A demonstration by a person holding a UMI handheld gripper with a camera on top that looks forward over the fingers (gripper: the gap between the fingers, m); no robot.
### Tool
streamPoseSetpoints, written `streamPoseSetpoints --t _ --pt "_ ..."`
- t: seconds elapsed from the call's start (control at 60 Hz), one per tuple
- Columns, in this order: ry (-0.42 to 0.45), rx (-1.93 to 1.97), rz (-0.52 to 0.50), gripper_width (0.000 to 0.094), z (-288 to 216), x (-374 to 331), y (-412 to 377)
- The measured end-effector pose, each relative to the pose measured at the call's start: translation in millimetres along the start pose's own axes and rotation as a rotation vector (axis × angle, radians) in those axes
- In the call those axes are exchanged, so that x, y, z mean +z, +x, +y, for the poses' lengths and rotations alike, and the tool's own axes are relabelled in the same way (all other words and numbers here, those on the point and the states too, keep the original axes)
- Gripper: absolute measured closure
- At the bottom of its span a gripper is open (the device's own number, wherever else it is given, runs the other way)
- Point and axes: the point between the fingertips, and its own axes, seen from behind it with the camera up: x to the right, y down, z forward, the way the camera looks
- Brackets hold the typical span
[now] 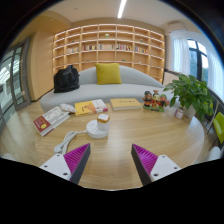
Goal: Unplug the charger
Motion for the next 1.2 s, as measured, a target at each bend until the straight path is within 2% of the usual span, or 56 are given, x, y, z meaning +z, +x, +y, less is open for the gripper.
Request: streamPoseSetpoints --t 0.167,0.317,0.45,0.5,0.55,0.617,0.75,0.883,0.917,0.967,1.0,1.067,1.1,1.15,1.2 --pt "0.069 0.036 -0.028 0.0084 -32 87 -37" --pt "0.102 0.061 0.006 0.0102 -47 151 -37" --pt "0.094 0.088 0.018 0.0279 -45 188 -35" --pt "0.094 0.095 0.015 0.0371 -45 194 -35" --pt "0.100 0.097 0.029 0.0508 -47 195 -30" --pt "0.111 0.087 0.032 0.0549 -46 195 -31" --pt "0.118 0.071 0.044 0.0693 -48 195 -30" --pt "0.106 0.086 0.032 0.0721 -54 192 -30" --pt "0.216 0.098 0.028 0.0720 -88 174 -27" --pt "0.415 0.009 0.090 0.0722 -159 131 -14" --pt "0.495 -0.013 0.104 0.0721 -201 105 -10" --pt "0.574 0.064 0.027 0.0723 -268 60 -10" --pt "0.595 0.081 0.005 0.0723 -285 53 -5" --pt "0.620 0.069 0.011 0.0724 -298 42 10" --pt "0.617 0.060 0.033 0.0724 -285 46 25"
